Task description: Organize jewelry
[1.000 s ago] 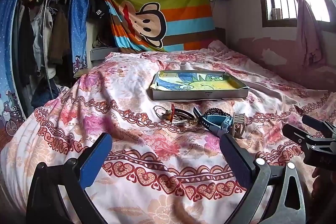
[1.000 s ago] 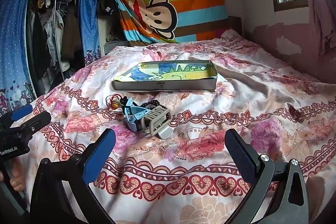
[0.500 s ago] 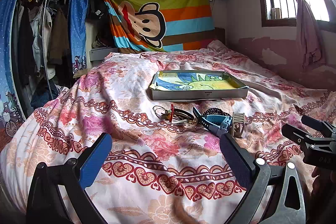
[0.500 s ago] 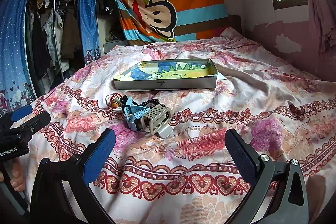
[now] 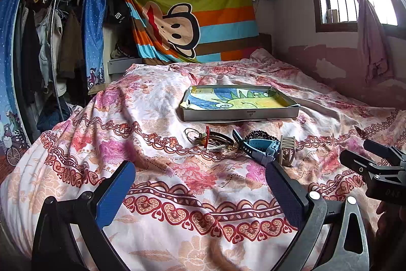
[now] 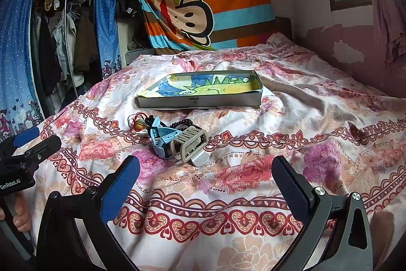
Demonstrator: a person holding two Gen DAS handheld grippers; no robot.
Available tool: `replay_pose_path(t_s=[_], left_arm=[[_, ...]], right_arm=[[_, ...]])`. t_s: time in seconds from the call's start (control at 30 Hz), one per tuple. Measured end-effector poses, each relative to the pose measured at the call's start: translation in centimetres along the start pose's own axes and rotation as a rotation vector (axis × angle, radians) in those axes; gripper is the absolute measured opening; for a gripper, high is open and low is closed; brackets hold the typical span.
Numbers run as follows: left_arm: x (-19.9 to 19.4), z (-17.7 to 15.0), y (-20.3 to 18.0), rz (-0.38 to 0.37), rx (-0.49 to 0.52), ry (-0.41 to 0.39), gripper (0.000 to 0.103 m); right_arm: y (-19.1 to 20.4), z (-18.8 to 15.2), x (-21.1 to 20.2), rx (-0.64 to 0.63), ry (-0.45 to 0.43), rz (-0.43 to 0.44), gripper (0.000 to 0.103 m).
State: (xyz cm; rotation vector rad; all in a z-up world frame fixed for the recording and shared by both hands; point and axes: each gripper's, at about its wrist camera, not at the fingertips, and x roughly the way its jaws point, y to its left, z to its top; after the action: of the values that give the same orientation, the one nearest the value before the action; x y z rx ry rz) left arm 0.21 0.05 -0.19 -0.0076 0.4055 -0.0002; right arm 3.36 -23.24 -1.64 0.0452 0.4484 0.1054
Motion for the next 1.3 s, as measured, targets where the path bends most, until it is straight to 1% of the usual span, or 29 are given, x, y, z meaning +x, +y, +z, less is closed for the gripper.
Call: replay_pose_path(t_s=[0.87,1.0,1.3], left_arm=[[-0.01,0.00,0.00,0.000,0.000,0.000,0.103],[-0.01,-0.02,0.00,0.001,0.000,0.000,0.103],[-0.01,-0.01,0.01,0.000,0.001,0.000,0.103]], right_arm=[[-0.09,0.03,0.04,0.005,0.004,0.002,0.102],[-0.16,-0.57,0.09,0.006,0.008,0.000,0.102],[-0.13,-0.65,0.07,0.011,0.010,-0.001,0.102]])
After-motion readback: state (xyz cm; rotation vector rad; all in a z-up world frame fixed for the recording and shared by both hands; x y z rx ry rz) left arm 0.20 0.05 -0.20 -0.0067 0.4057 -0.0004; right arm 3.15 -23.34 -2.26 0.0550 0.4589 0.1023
